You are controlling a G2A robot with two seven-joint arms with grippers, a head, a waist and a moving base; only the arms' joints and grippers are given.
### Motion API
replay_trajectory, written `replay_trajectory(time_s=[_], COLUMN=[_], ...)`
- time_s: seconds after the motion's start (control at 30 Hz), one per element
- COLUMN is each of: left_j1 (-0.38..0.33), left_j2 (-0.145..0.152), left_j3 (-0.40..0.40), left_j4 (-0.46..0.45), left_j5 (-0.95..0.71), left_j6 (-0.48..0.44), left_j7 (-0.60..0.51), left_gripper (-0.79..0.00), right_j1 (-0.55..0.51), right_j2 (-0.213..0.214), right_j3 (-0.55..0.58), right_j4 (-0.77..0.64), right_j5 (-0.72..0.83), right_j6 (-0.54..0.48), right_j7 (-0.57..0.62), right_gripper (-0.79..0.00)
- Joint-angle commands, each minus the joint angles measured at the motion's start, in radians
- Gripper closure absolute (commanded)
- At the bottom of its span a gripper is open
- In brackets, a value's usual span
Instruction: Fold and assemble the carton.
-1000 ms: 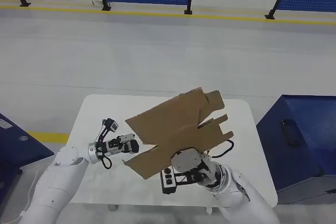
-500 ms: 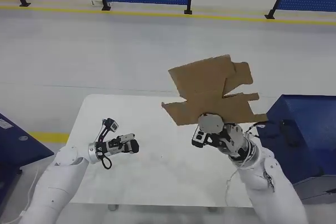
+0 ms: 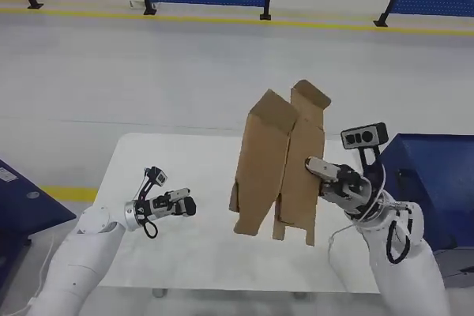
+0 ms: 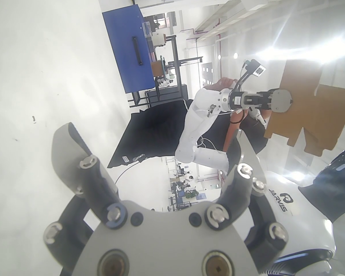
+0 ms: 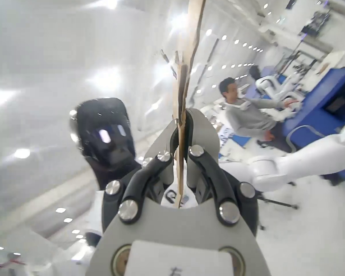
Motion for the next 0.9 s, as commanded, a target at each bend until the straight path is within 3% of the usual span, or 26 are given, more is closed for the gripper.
replay_trajectory(time_s=[0.0,0.13,0.2,0.23,0.33,0.7,0.87], left_j1=[0.000,0.000,0.000,0.000,0.000,0.000,0.000], left_j2=[0.000,0.000,0.000,0.000,0.000,0.000,0.000], left_j3=[0.000,0.000,0.000,0.000,0.000,0.000,0.000], left_j4=[0.000,0.000,0.000,0.000,0.000,0.000,0.000], left_j5=[0.000,0.000,0.000,0.000,0.000,0.000,0.000], left_j6=[0.000,0.000,0.000,0.000,0.000,0.000,0.000], left_j7=[0.000,0.000,0.000,0.000,0.000,0.000,0.000], left_gripper=[-0.785,-0.785,-0.785,-0.785,-0.785,-0.785,-0.785], right_j1=[-0.008,-0.030,-0.043,-0.051,-0.070,-0.070,-0.074], right_j2=[0.000,-0.003,-0.008,-0.010,-0.017,-0.017,-0.004], right_j3=[0.003,-0.002,-0.027,-0.042,-0.097,-0.097,0.047], right_j4=[-0.005,-0.016,-0.015,-0.013,-0.004,-0.004,-0.131], right_j5=[-0.188,-0.506,-0.583,-0.588,-0.395,-0.395,-0.711], right_j6=[-0.107,-0.273,-0.309,-0.314,-0.265,-0.265,-0.301], right_j7=[-0.034,-0.147,-0.199,-0.225,-0.259,-0.259,-0.311], right_gripper=[0.000,0.000,0.000,0.000,0.000,0.000,0.000])
